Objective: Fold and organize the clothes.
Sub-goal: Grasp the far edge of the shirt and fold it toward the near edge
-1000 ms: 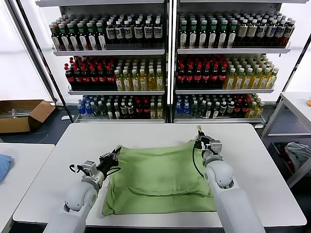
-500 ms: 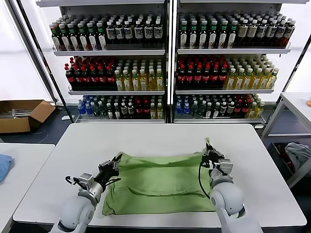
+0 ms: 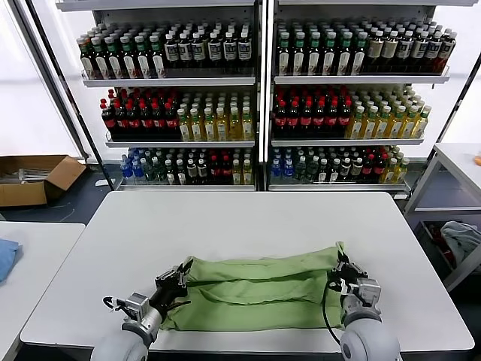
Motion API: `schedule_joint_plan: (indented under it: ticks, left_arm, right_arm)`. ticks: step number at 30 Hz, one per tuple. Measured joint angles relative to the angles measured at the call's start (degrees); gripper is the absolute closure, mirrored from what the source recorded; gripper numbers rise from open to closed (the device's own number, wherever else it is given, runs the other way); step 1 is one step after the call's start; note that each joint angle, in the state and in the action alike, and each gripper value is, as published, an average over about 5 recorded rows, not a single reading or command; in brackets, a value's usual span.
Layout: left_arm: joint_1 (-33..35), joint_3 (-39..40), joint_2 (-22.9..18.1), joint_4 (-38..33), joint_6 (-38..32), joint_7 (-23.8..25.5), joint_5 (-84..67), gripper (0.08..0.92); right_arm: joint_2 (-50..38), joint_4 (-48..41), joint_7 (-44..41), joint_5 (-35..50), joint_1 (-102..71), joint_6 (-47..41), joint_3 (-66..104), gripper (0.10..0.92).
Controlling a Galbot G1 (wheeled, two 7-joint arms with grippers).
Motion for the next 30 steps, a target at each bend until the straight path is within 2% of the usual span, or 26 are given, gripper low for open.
schedule_joint_plan:
  ticks: [30]
  left_arm:
    - [4.4,-1.4,-0.7,-1.6,-0.7,0.8,3.6,0.91]
  right_arm:
    - [1.5,0.3,1.3,-3.0,-7.9,3.2,0.0,0.918]
